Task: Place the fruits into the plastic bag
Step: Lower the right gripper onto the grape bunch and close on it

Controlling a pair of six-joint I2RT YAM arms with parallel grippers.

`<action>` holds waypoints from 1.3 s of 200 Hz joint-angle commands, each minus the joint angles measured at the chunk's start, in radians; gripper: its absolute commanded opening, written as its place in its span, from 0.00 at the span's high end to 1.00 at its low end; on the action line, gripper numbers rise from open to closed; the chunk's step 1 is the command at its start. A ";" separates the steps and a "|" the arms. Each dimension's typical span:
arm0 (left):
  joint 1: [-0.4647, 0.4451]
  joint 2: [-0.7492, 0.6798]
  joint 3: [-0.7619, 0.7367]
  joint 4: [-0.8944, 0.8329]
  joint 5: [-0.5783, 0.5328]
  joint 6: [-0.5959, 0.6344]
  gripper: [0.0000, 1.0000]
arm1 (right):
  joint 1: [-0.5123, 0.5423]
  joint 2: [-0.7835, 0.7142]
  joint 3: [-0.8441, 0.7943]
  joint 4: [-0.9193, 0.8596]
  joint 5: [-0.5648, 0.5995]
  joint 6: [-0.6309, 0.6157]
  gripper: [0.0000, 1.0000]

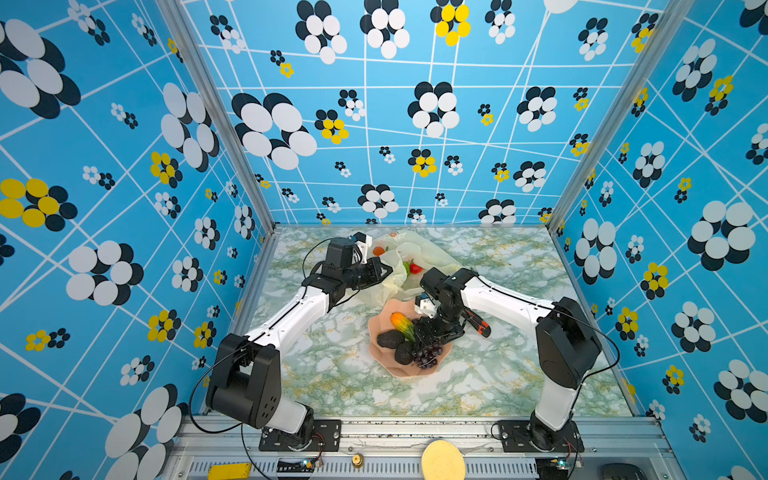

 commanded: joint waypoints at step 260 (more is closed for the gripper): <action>0.021 -0.016 -0.016 0.010 0.014 -0.004 1.00 | 0.020 -0.012 -0.007 0.168 0.007 0.015 0.56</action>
